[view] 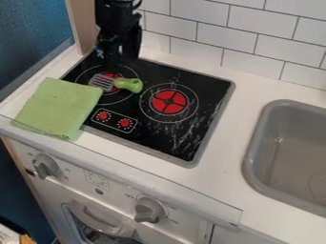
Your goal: Move the blue box to the bottom right side of the stove
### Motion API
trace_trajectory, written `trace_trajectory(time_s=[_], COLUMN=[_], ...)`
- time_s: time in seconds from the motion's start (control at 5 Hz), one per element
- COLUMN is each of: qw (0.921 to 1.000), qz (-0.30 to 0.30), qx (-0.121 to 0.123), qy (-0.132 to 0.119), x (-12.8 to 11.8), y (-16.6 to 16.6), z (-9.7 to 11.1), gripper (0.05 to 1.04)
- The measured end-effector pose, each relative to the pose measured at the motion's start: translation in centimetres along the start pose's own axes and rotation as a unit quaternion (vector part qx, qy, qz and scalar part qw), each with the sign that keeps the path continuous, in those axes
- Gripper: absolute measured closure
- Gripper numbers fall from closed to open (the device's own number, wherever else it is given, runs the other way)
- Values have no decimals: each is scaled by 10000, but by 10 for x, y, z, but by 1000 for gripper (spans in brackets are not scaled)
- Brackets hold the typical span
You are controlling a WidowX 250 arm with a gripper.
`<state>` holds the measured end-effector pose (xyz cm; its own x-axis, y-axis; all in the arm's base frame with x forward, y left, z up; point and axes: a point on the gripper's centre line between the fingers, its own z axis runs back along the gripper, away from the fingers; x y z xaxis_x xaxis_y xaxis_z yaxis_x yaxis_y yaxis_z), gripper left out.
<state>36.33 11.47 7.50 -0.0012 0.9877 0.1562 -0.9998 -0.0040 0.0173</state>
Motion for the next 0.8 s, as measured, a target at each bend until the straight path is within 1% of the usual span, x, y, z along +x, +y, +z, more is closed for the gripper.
trace_trajectory(time_s=[0.2, 0.4, 0.6, 0.8], qw=[9995, 9979, 9966, 9951], qz=[227, 543, 701, 901], qx=[-112, -332, -416, -401], qy=[162, 125, 108, 69], x=[13, 35, 41, 51], y=[-21, -39, -55, -62], z=[1, 3, 6, 0], gripper=[83, 83, 83, 83])
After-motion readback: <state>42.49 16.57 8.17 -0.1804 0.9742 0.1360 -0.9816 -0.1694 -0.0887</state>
